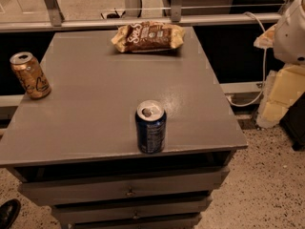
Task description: Knock orange can over
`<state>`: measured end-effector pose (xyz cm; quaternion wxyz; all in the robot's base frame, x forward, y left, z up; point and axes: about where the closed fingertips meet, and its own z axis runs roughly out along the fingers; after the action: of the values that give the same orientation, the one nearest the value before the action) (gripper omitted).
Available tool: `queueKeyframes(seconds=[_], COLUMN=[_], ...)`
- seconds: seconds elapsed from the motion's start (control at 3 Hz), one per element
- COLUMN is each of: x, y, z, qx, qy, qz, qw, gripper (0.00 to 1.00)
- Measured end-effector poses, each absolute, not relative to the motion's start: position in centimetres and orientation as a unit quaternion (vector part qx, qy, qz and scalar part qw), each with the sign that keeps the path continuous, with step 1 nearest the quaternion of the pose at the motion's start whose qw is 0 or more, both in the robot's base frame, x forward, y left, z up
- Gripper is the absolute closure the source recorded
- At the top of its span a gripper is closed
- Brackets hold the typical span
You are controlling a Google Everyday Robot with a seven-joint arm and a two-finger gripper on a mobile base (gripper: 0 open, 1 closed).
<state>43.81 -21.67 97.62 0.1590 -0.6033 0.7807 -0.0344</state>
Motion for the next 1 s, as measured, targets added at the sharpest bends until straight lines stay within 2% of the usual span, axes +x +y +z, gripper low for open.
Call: queueKeyframes(seconds=[0.33,0.67,1.0], x=[43.8,44.4,45.9], y=[-21.7,-19.4,-12.9], z=[97.6,98.0,98.8], qx=[-0.603,-0.613,-0.641], qy=[0.781,0.768,0.731], qz=[-0.034,-0.017,0.024], qw=[0.159,0.182,0.231], gripper=[0.0,0.0,0.0])
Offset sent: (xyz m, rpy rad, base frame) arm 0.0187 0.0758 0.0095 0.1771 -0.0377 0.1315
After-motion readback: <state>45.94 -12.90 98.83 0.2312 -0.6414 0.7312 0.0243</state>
